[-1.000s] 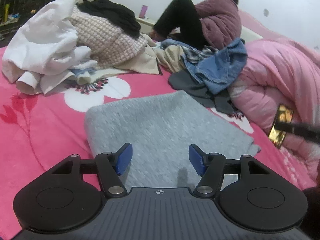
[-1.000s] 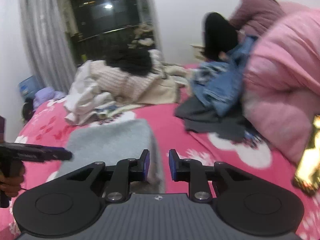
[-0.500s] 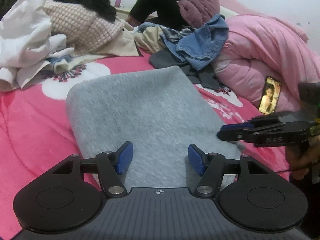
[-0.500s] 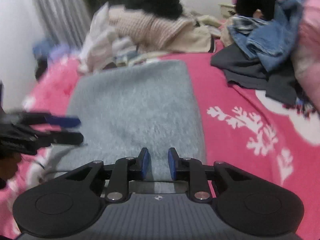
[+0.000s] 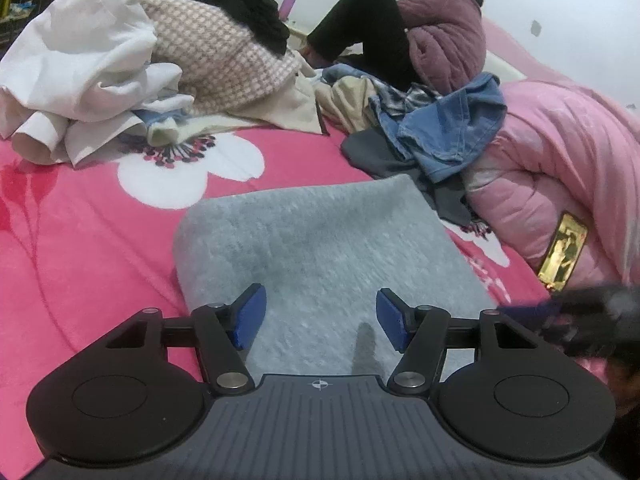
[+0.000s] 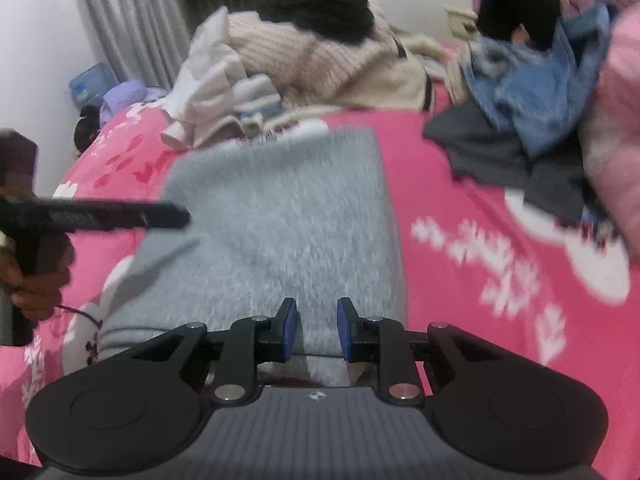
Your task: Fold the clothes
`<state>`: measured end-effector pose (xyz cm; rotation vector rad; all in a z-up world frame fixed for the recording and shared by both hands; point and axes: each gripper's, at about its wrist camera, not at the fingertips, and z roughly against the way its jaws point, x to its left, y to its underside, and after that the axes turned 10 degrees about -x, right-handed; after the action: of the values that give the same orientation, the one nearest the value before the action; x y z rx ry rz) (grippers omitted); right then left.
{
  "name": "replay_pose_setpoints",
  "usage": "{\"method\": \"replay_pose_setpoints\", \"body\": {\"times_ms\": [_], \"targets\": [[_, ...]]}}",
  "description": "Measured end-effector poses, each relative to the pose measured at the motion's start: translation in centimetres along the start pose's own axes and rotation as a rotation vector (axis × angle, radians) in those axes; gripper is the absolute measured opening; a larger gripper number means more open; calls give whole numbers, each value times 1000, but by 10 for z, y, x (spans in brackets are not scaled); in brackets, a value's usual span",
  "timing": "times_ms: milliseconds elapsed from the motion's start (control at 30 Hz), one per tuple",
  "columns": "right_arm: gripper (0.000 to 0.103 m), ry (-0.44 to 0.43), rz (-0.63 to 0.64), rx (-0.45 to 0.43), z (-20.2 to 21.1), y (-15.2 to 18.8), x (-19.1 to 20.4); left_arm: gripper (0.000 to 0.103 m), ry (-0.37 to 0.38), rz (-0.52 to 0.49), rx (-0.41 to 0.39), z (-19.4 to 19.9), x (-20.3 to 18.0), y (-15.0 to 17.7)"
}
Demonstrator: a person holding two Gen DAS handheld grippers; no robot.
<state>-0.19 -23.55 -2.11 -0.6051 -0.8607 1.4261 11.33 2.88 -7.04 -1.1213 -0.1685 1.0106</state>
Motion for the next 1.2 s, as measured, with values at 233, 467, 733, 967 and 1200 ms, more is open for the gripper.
{"method": "replay_pose_setpoints", "body": {"times_ms": [233,467,733,967,1200], "targets": [[26,0,50,-34,-34,-29,9,62,-8,-40,-67,8,-2,-3],[27,22,-28,45,-43,21,5,62,-43,-117,-70,-26,11,-19],[27,-19,-16,70,-44,8,-1,65,-91,-195,-52,-55,10,-11],[28,-68,114,-42,-56,-58,-3,65,-116,-188,-112,-19,4,-26],[35,-112,96,-11,-142,-42,-26,65,-162,-333,-44,-32,-12,-4]]}}
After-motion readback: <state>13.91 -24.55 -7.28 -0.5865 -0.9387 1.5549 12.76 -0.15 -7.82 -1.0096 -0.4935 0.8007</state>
